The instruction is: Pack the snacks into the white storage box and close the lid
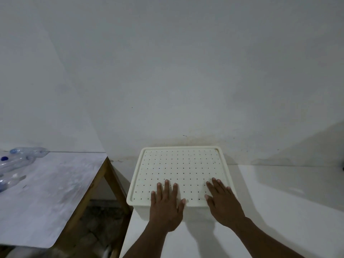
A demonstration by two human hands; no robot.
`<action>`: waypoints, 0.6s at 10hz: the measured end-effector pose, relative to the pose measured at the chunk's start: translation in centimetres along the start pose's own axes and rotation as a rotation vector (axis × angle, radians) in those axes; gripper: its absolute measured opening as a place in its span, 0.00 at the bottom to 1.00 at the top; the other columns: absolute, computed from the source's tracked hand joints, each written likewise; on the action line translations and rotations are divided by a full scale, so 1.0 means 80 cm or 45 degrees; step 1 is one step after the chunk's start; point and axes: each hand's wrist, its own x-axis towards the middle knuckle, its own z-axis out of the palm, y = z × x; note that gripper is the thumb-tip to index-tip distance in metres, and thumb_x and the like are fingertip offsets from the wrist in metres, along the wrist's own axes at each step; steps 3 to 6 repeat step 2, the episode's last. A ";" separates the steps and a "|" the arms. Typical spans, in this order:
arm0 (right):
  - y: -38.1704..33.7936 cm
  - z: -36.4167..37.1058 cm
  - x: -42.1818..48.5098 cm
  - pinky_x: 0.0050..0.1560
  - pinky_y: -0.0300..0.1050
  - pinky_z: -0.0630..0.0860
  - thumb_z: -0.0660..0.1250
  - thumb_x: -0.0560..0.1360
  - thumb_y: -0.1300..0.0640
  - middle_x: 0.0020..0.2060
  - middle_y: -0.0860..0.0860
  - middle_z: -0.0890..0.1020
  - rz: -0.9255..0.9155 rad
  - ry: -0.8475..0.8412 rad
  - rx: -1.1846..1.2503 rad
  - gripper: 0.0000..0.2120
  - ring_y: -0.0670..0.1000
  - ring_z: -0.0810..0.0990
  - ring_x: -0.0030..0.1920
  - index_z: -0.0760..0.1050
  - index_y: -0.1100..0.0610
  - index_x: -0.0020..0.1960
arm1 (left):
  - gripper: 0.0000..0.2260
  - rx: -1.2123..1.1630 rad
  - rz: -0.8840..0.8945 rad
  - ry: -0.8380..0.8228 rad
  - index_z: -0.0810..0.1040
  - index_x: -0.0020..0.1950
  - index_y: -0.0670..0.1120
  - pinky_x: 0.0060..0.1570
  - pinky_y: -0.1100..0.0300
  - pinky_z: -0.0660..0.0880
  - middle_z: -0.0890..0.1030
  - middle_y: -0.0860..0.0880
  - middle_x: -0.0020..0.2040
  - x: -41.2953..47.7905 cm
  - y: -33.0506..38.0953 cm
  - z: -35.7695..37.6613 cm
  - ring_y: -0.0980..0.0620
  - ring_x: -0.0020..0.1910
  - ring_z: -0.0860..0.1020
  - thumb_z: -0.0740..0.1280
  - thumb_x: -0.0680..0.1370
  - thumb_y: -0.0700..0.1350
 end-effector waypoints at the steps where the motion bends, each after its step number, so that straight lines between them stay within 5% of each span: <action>1: 0.022 -0.019 -0.024 0.73 0.42 0.60 0.52 0.79 0.45 0.74 0.49 0.70 -0.063 0.027 0.109 0.24 0.49 0.65 0.75 0.72 0.52 0.71 | 0.29 0.005 0.063 -0.086 0.47 0.80 0.53 0.78 0.43 0.45 0.42 0.45 0.82 -0.012 0.043 -0.007 0.39 0.80 0.39 0.46 0.81 0.62; 2: 0.044 -0.062 -0.041 0.56 0.41 0.75 0.57 0.76 0.51 0.53 0.45 0.84 -0.107 -0.058 0.109 0.14 0.48 0.80 0.57 0.81 0.49 0.53 | 0.25 -0.070 0.138 -0.123 0.61 0.77 0.53 0.75 0.45 0.61 0.60 0.47 0.79 -0.015 0.097 -0.032 0.42 0.79 0.56 0.57 0.81 0.56; 6: 0.044 -0.062 -0.041 0.56 0.41 0.75 0.57 0.76 0.51 0.53 0.45 0.84 -0.107 -0.058 0.109 0.14 0.48 0.80 0.57 0.81 0.49 0.53 | 0.25 -0.070 0.138 -0.123 0.61 0.77 0.53 0.75 0.45 0.61 0.60 0.47 0.79 -0.015 0.097 -0.032 0.42 0.79 0.56 0.57 0.81 0.56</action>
